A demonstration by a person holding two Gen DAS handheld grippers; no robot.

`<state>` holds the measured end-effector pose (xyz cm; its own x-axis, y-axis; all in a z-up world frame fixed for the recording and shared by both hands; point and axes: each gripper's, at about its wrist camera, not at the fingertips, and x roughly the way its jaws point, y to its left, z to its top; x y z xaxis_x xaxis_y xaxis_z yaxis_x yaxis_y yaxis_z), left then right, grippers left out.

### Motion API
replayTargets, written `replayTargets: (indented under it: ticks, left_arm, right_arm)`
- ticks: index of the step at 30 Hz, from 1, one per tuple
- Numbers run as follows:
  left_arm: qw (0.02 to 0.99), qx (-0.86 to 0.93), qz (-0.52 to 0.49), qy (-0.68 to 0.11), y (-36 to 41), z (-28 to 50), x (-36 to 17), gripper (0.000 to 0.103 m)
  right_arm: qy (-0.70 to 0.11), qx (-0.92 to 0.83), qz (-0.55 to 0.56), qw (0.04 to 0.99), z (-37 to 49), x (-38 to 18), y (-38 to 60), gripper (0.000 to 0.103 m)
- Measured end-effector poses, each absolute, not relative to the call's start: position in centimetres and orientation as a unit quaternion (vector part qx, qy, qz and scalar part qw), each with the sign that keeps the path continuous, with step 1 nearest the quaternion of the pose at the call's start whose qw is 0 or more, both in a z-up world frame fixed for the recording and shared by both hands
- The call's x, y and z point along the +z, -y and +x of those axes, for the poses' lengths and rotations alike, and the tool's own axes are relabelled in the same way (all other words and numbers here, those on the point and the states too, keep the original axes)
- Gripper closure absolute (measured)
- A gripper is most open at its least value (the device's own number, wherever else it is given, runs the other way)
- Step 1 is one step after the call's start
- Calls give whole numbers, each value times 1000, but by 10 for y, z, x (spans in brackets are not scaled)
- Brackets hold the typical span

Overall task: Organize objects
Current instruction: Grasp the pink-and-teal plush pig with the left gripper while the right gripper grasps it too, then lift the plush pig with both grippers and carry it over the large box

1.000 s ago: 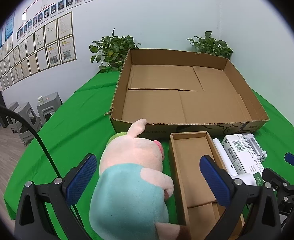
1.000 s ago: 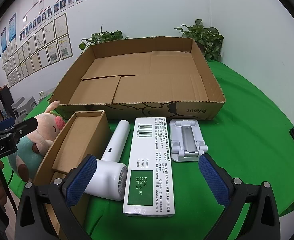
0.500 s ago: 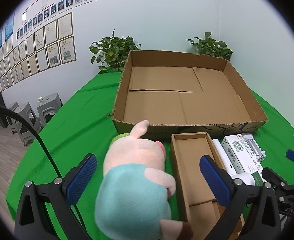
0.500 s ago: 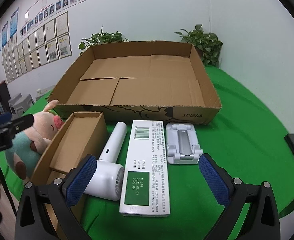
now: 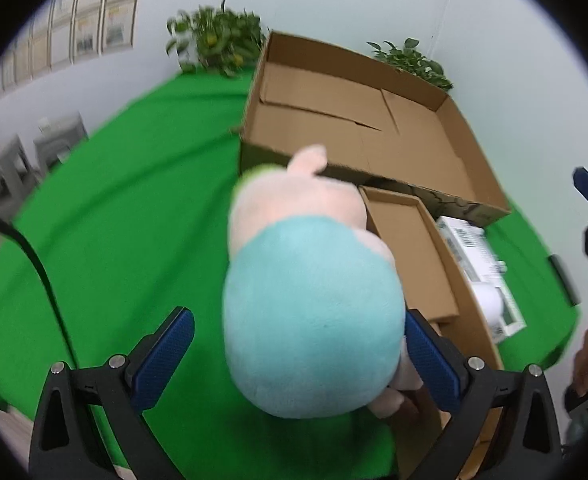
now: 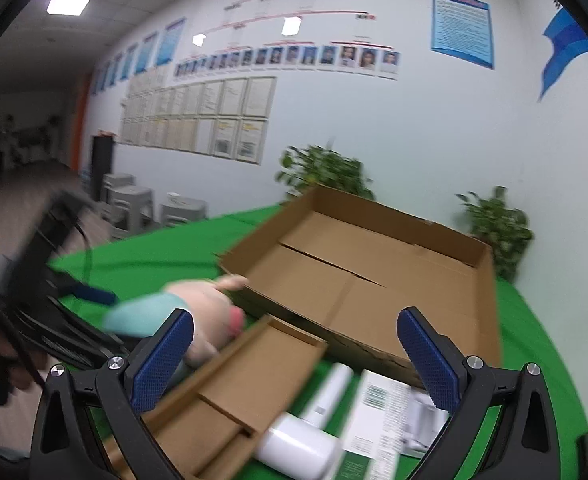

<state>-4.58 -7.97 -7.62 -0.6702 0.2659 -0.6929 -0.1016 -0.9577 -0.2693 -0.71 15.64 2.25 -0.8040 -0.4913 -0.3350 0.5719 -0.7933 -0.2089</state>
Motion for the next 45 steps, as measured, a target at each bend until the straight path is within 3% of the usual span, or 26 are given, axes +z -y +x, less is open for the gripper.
replayTargets:
  ticks: [1,4,10,19,29,45]
  left_arm:
    - [113,905,-393,115,81,-45,-78,13]
    - [134,908,-381,115,81,-39,-82,24]
    - [140,915,-367,93,81,-18,-85,33]
    - [139,917,-348,137,103,4,-93,37]
    - [141,921,-336,135,104,15,-93,40]
    - [103,930,-343,82,88,4,-70,43]
  right_arm:
    - [-148,-933,132,302,-5,27,-149,0]
    - [-135,-918,143,344,-12,31,-122,0]
    - [-125,-886,256,365,-63,15,-57,0]
    - [-127,-832,389,375,-98,-9,35,0]
    - [-66,-796,470,376,-98,-50,56,1]
    - [-13,-801,465,377,-93,-64,38,24]
